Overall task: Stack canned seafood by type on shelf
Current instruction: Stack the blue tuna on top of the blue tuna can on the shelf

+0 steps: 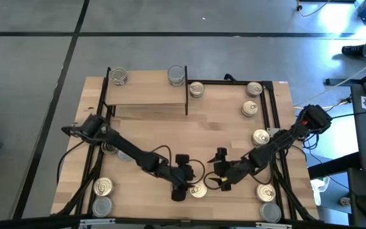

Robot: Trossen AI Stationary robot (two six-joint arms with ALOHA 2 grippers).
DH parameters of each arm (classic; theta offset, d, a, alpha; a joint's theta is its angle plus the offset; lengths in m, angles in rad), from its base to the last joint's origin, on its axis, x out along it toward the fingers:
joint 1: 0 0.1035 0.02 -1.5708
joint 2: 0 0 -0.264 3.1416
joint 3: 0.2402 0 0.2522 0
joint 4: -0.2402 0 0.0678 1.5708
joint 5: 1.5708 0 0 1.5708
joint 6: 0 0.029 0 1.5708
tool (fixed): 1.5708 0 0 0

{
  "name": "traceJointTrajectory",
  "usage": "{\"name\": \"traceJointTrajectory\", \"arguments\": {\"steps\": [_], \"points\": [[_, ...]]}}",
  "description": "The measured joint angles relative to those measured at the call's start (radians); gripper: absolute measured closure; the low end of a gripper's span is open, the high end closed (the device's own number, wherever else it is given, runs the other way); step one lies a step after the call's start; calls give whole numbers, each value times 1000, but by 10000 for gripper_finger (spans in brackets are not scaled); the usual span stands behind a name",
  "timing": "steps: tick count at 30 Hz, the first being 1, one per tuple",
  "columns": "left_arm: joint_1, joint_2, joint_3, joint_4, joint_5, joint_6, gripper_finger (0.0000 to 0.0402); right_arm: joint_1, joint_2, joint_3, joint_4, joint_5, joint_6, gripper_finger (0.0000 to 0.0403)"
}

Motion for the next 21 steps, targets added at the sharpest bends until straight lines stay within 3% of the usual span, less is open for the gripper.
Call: {"name": "traceJointTrajectory", "arguments": {"steps": [10, 21], "points": [[64, 50, 16, -37, -11, 55, 208, -1, 1, 0, -1, 45, -14, 63], [229, 39, 19, -122, -67, 120, 208, -1, -12, -1, -30, 225, -104, 63]]}}
